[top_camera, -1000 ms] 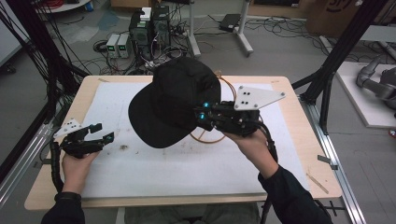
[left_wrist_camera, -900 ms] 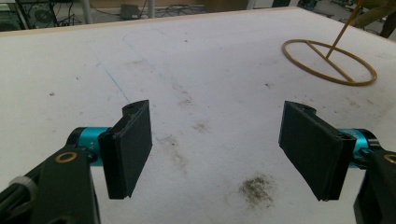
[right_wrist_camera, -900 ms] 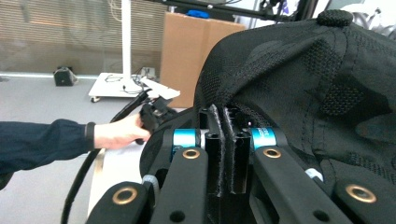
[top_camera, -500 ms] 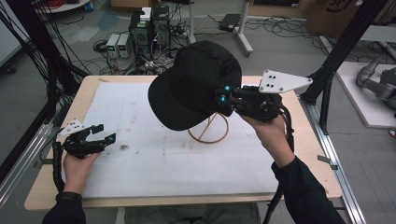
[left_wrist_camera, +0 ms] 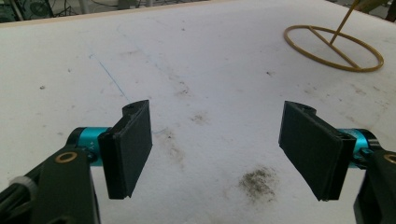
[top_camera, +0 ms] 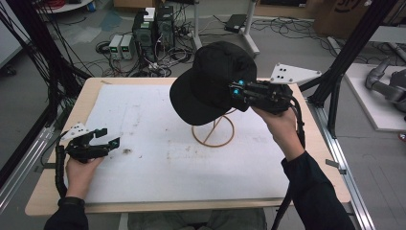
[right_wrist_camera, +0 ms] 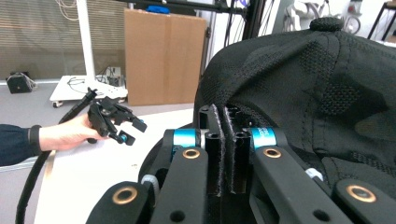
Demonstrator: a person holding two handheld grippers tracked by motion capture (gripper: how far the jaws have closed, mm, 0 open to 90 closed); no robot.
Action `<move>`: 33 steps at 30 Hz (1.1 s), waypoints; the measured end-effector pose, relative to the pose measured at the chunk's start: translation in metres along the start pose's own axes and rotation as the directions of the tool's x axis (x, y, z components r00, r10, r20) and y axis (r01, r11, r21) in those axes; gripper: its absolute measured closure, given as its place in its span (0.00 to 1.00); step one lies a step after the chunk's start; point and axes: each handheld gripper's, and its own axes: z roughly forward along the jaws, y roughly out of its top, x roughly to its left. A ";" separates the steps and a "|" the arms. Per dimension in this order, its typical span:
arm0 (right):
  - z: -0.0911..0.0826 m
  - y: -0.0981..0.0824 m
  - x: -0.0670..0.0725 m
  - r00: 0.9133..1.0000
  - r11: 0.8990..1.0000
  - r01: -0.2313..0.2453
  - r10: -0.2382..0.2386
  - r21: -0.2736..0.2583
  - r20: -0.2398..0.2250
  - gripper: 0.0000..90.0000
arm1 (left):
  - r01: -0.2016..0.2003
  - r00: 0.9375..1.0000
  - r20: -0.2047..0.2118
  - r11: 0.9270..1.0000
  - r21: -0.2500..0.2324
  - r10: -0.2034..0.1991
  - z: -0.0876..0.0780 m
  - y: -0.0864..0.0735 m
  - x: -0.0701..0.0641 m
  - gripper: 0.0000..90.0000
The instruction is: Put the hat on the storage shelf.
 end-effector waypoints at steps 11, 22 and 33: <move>0.009 -0.021 -0.010 0.999 0.999 -0.045 0.045 0.026 0.012 0.99 | -0.007 1.000 0.004 1.000 0.003 0.007 0.000 0.000 0.000 0.28; 0.014 -0.037 -0.009 0.997 0.997 -0.077 0.077 0.033 -0.007 0.99 | -0.009 1.000 0.012 1.000 0.006 0.009 0.001 0.000 -0.001 0.29; 0.017 -0.041 -0.005 0.998 0.996 -0.060 0.059 0.059 0.020 0.95 | -0.011 1.000 0.016 1.000 0.013 0.011 0.002 0.000 -0.002 0.28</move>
